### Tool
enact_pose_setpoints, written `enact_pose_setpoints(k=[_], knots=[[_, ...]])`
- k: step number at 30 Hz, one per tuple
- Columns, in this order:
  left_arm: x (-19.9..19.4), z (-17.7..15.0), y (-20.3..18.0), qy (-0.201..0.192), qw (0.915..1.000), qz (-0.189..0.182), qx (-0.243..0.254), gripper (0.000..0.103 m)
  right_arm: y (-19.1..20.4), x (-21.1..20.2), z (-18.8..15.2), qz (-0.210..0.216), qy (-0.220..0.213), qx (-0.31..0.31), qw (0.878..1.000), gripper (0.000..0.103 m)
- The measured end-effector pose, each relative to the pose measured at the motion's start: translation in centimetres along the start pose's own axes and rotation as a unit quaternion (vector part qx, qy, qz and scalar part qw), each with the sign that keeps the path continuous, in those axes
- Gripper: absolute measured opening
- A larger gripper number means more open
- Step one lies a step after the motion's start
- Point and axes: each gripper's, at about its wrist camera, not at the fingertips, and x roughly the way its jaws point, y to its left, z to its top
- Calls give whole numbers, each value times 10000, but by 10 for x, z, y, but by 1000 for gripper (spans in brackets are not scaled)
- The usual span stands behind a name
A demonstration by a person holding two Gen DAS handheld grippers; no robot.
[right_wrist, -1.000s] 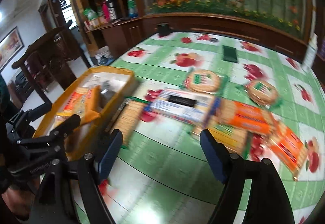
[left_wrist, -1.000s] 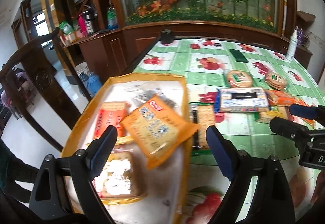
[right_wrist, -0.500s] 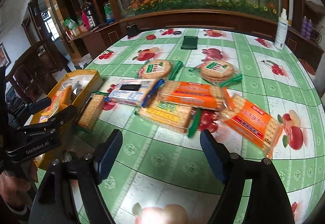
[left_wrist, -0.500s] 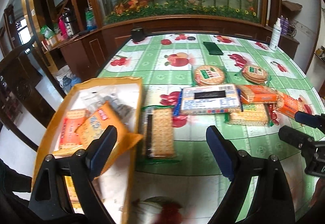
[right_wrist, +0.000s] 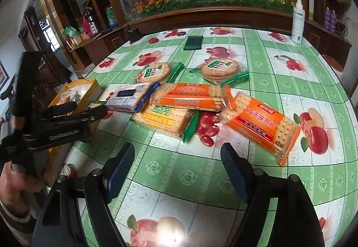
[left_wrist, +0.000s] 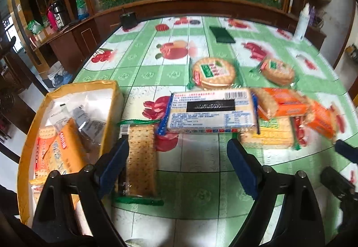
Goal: Organize snacks
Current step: 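Withdraw both grippers from the box toward the table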
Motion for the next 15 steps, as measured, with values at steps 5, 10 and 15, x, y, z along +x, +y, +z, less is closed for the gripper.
enact_pose_setpoints(k=[5, 10, 15], knots=[[26, 3, -4, 308, 9994, 171, 62, 89, -9, 1, -1, 28, 5, 142, 9999, 79], [37, -1, -1, 428, 9990, 143, 38, 90, -9, 5, -2, 26, 44, 145, 9999, 79], [34, 4, -10, 425, 9990, 19, 99, 91, -7, 7, -1, 71, 55, 142, 9999, 79]])
